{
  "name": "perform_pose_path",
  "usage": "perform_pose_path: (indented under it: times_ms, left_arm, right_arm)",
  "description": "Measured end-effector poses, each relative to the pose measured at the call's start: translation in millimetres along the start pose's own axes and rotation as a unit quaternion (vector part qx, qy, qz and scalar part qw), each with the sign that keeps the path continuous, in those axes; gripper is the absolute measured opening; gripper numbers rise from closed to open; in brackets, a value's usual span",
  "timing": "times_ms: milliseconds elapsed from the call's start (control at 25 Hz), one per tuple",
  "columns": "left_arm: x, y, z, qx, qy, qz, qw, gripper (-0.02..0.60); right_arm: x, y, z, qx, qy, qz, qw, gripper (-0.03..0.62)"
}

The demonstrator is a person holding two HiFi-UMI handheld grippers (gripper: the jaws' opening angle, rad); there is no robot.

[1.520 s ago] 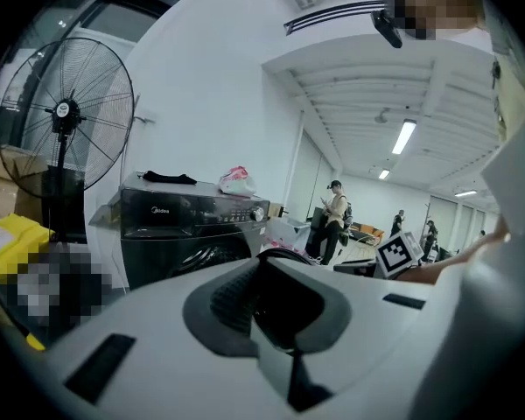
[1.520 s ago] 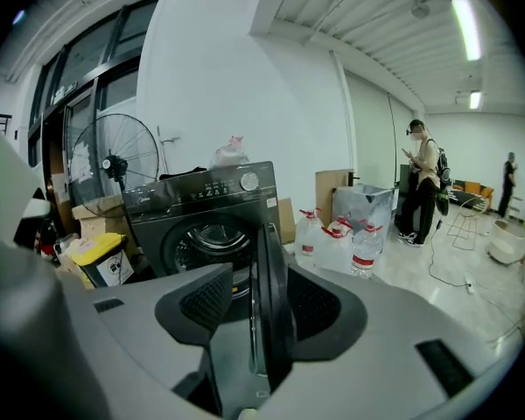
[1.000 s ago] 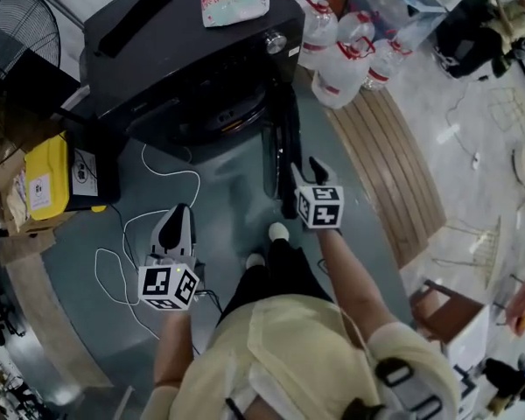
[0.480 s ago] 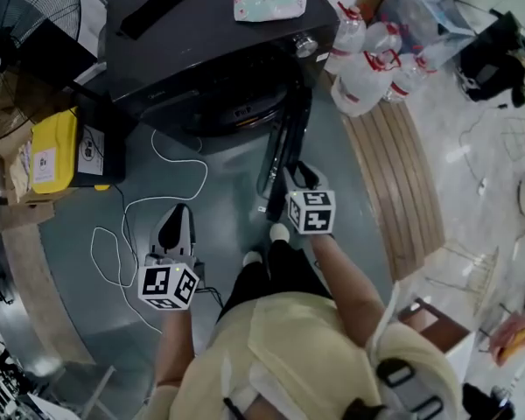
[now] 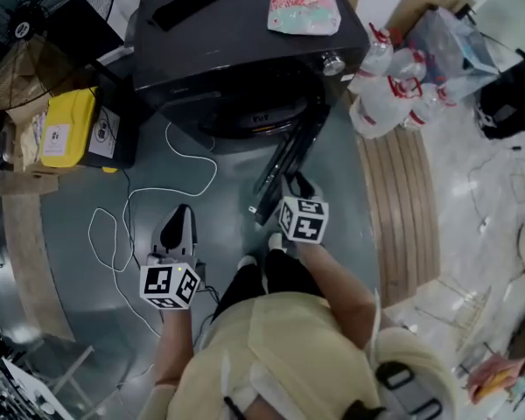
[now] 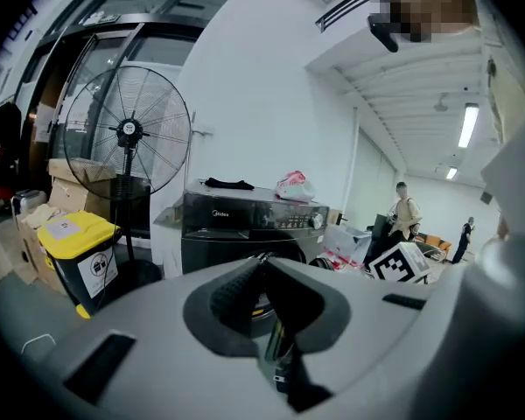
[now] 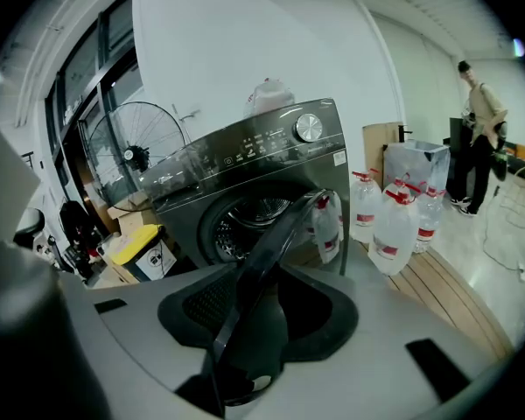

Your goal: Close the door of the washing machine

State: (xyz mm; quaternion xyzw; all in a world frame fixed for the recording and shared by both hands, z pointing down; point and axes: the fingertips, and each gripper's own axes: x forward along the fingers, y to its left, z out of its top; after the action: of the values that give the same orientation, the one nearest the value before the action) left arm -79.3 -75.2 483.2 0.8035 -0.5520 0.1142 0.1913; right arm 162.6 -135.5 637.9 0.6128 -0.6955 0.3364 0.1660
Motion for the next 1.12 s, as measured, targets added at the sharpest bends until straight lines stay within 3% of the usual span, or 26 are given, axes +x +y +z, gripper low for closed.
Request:
perform_pose_path:
  times_ms: [440,1120]
  left_arm:
    - [0.8,20.3,0.6,-0.014,-0.012,0.033,0.9993,0.006]
    - [60.5,80.1,19.1,-0.028,0.02,-0.049,0.9982,0.006]
  right_arm:
    - [27.7,30.3,11.4,0.008,0.015,0.012,1.0,0.147]
    - [69.8,70.0,36.9,0.042,0.02,-0.042,0.998,0.153]
